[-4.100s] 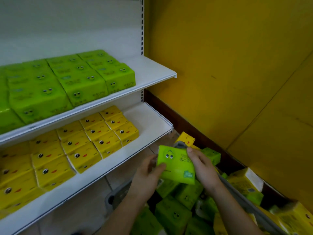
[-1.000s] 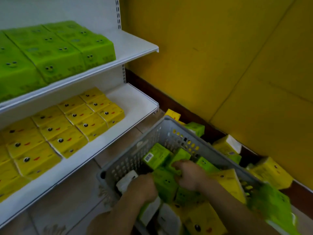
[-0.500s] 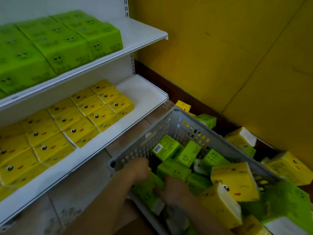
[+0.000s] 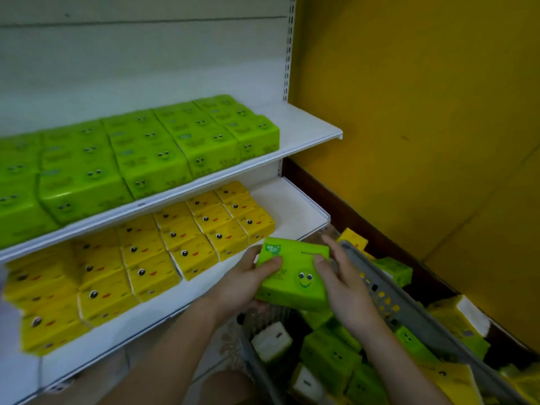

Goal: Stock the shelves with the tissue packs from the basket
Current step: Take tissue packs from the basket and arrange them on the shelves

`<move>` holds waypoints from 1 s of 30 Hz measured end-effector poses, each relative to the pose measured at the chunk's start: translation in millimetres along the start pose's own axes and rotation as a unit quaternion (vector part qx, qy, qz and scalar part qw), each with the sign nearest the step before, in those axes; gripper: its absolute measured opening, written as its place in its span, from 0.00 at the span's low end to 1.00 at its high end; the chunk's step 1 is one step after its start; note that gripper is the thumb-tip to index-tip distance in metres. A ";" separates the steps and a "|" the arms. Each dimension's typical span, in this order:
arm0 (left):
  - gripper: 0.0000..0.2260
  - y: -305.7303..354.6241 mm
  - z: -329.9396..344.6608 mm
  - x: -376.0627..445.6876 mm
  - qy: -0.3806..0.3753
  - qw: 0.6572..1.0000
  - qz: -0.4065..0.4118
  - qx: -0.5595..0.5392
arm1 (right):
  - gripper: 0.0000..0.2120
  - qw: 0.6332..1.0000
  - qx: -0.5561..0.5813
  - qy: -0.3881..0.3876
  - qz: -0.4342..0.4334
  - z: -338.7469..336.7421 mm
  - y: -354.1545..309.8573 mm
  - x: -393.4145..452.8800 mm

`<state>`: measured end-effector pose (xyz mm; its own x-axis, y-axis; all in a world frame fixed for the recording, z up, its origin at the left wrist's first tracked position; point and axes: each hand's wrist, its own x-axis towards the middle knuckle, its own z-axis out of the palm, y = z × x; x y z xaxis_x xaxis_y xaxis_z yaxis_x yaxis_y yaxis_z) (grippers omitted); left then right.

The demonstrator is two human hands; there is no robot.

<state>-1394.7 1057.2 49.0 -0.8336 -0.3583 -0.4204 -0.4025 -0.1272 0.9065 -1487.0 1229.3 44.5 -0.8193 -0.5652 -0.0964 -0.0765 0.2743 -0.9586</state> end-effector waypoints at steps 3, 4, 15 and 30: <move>0.18 28.3 -30.4 -19.7 0.105 0.991 0.080 0.026 | 0.27 0.989 -0.075 -0.022 -0.127 26.7 -39.7 8.4; 0.17 36.7 -41.2 -28.0 0.146 0.984 0.101 0.023 | 0.29 0.980 -0.097 -0.034 -0.171 37.5 -50.8 11.3; 0.16 83.8 -219.0 -154.7 0.502 0.829 0.203 0.142 | 0.33 0.908 -0.116 -0.117 -0.384 230.6 -189.1 44.2; 0.10 43.4 -451.1 -161.3 0.566 0.798 0.076 0.194 | 0.24 0.855 -0.278 -0.114 -0.423 478.0 -255.9 74.5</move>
<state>-1107.1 692.2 173.4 -0.0980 -0.9757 0.1962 -0.5993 0.2153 0.7710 -1256.8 745.2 154.5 -0.2103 -0.8642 0.4571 -0.8971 -0.0153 -0.4416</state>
